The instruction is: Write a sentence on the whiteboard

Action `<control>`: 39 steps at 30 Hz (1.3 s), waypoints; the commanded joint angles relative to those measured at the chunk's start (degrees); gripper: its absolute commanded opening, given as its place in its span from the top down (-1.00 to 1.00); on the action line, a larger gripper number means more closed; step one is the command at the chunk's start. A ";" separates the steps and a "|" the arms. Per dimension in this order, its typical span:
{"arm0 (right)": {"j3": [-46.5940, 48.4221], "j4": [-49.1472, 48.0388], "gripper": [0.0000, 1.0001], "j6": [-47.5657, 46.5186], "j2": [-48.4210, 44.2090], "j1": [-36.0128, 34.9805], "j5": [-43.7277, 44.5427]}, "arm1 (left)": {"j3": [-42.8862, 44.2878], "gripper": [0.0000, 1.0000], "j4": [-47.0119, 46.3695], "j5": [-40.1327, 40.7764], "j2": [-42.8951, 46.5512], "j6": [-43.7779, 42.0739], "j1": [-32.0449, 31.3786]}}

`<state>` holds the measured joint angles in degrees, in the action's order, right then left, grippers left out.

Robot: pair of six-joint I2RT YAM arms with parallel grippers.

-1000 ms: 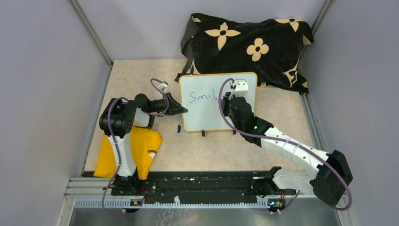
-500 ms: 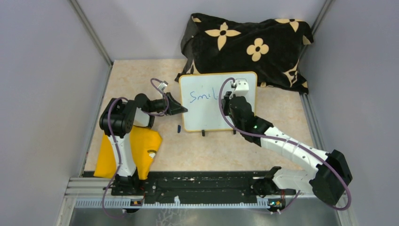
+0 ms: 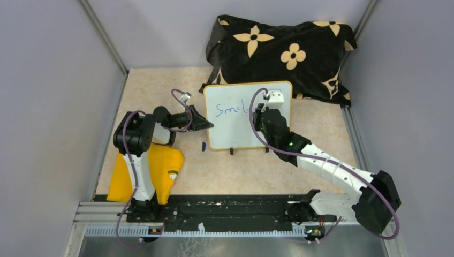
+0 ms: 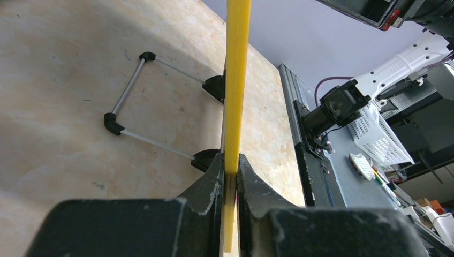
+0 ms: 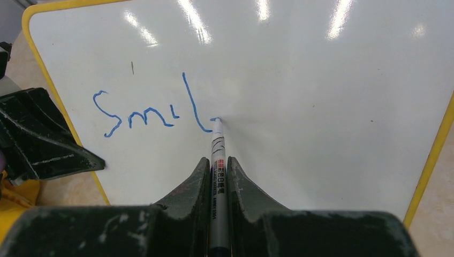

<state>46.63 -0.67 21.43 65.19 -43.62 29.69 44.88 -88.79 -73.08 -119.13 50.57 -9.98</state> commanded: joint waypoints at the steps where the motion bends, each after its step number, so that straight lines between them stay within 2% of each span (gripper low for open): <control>1: 3.22 -1.10 1.00 -1.60 -0.55 1.34 3.01 | 0.03 1.00 -13.86 -0.57 -2.10 0.32 -0.57; 21: 5.32 -1.67 1.00 -2.06 2.25 1.43 -0.69 | 0.04 1.00 -13.85 -0.66 -2.14 0.32 -0.74; 39: -0.04 0.58 1.00 0.35 -0.24 1.39 -1.71 | 0.07 1.00 -13.86 -0.65 -2.04 0.37 -0.74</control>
<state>47.48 -0.62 21.26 66.11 -42.96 27.53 44.88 -88.79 -73.08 -119.13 50.59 -9.98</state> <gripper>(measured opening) 0.119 0.136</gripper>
